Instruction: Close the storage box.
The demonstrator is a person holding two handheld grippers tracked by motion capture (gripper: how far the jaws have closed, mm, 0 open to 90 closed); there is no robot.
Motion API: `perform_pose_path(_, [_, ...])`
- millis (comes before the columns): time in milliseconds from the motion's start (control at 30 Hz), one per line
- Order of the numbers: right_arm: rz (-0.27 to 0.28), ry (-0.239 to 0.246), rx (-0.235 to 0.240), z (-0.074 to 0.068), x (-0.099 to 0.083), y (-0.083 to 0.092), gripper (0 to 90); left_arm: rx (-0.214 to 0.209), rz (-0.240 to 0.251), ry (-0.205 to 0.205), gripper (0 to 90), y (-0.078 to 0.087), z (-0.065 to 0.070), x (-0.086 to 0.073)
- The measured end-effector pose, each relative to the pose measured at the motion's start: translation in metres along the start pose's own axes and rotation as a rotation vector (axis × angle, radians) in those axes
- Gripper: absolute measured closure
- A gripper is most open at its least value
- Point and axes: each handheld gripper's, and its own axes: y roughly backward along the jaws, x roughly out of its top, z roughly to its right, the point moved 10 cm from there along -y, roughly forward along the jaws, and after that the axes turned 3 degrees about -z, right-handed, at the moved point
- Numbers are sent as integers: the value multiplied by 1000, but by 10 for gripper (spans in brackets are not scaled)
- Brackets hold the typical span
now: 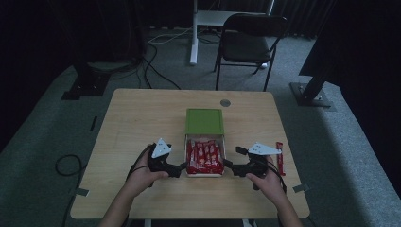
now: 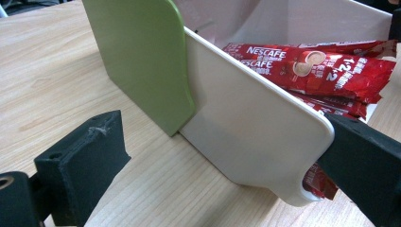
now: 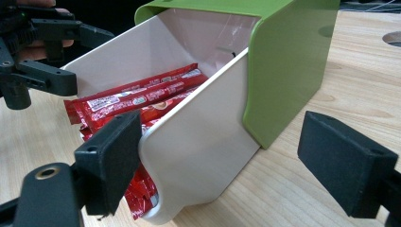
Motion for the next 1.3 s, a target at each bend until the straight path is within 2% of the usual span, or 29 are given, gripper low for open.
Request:
perform_pose_path(400, [-2,-2,-17,4,4,-5,143,11,-6,6,38,-5,-9,4])
perform_pose_path(700, [4,-11,-25,9,9,-9,143,16,9,37,37,-9,-16,9])
perform_pose_path(1300, [8,-21,-67,25,22,-21,142,46,10,51,37,-19,-30,19])
